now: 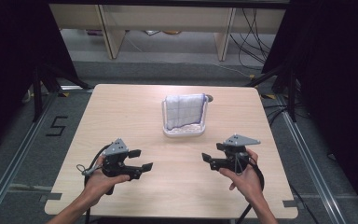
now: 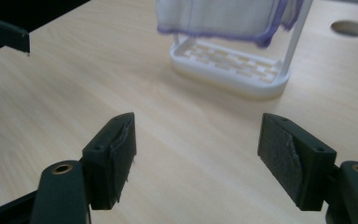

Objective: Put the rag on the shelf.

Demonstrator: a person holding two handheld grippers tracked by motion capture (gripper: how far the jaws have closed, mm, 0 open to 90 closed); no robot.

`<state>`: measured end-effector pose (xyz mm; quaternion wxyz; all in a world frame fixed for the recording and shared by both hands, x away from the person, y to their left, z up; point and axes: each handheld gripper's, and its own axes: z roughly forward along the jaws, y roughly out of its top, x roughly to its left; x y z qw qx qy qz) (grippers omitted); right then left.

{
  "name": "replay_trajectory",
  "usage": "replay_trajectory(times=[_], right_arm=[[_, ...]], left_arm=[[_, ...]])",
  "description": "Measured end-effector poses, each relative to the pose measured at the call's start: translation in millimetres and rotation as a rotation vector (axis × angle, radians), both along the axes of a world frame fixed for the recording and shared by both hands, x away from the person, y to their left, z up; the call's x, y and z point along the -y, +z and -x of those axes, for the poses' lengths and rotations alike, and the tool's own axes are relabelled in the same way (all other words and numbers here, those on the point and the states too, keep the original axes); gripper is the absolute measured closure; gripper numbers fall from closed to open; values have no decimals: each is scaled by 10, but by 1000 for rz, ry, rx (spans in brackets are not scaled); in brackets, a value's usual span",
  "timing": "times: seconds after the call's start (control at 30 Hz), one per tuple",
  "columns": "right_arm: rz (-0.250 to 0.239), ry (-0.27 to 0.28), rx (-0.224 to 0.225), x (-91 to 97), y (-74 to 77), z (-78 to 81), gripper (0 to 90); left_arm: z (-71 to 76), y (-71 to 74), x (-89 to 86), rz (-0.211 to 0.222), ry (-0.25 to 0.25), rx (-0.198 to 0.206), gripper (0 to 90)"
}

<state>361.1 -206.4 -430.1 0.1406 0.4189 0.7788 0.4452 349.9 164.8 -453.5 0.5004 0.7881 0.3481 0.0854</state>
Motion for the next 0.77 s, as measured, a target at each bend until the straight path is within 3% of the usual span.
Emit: replay_trajectory(times=[0.07,0.1,0.2,0.27,0.3,0.33,0.6,0.77], right_arm=[[19,24,-1,1,-117,57,290],[20,8,-13,-14,-159,102,290],[37,27,1,-27,-302,139,287],[53,29,-34,-46,-382,175,286],[57,49,-20,-36,-412,159,286],[74,39,-25,-30,-419,169,283],[57,18,-55,16,-521,120,266],[76,15,-49,23,-534,114,263]], left_arm=[[49,-74,0,-21,0,8,256],[62,-112,0,-17,-8,12,255],[102,-200,-5,-29,-7,19,254],[125,-269,-3,-41,-5,16,252],[130,-295,-3,-46,-9,4,251],[134,-319,2,-51,-6,0,249],[107,-401,-9,-58,-9,-9,240],[97,-417,-20,-62,-4,0,236]])
